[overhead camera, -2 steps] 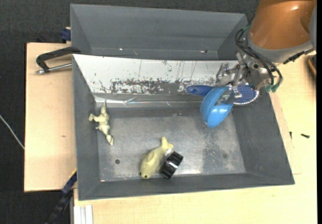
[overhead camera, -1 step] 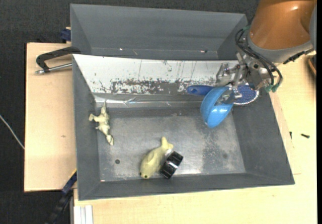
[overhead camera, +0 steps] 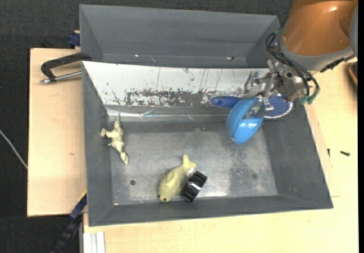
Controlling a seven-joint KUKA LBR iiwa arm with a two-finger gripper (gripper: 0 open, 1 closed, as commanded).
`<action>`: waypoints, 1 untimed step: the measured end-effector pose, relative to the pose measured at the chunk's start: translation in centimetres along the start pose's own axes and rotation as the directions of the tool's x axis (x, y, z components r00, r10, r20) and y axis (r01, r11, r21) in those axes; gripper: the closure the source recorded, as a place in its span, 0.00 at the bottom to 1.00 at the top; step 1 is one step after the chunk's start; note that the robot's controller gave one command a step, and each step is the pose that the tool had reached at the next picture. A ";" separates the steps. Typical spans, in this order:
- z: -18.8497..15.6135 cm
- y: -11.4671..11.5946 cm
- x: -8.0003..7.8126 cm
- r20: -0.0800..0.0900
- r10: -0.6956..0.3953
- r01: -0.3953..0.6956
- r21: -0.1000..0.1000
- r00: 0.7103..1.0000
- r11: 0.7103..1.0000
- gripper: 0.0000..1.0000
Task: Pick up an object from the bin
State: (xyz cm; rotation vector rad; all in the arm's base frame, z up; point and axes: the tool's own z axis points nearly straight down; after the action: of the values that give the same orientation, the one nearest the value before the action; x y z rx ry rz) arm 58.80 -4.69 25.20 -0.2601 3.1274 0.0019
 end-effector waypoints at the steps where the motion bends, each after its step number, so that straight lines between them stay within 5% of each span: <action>1: 0.0 0.0 0.0 0.000 0.000 0.000 0.000 1.000 1.000 1.00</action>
Offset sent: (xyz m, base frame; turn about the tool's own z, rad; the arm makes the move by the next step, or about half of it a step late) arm 0.0000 0.0000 0.0000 0.0000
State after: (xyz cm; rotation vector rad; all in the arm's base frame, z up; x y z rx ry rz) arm 58.80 -4.69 25.20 -0.2601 3.1274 0.0020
